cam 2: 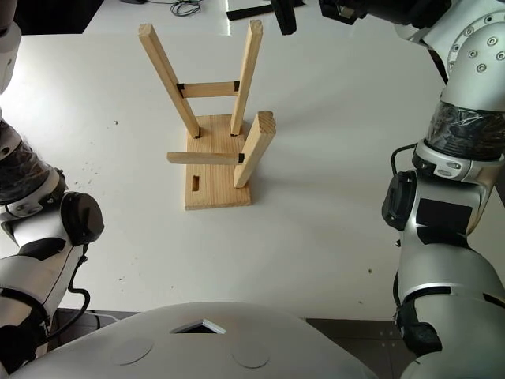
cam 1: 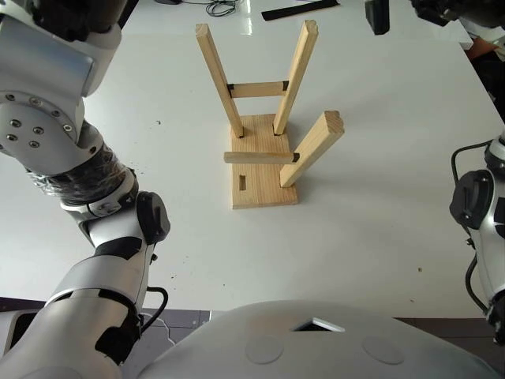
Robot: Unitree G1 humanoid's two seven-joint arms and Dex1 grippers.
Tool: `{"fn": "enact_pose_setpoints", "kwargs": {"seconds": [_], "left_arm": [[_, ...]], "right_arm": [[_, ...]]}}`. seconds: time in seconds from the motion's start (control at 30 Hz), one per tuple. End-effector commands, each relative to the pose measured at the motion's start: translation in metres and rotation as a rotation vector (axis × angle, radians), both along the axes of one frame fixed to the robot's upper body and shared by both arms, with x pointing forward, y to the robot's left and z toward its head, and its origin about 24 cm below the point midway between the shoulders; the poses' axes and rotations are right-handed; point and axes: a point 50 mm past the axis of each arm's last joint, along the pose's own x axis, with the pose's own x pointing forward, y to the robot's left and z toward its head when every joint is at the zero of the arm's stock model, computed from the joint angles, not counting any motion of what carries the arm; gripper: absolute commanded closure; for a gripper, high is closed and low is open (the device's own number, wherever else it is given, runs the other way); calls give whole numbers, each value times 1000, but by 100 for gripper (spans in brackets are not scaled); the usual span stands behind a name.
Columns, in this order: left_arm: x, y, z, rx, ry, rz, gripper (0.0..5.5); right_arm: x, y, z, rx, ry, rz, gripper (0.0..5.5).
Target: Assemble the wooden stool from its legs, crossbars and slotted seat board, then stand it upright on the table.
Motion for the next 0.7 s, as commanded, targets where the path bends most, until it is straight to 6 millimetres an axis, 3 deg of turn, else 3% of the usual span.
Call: {"fn": "enact_pose_setpoints", "kwargs": {"seconds": [0.03,0.3,0.53,0.7], "left_arm": [[5,-3,-7,37,57,-20,138],[30,-7,-34,130,119,-48,138],[8,-14,-42,245,11,-110,138],[5,-16,-41,266,-19,-90,138]], "right_arm": [[-12,1,-9,-55,14,59,344],[-10,3,-27,-160,34,92,344],[-7,-1,-33,-277,46,124,344],[-2,-2,-31,-328,32,128,344]]}}
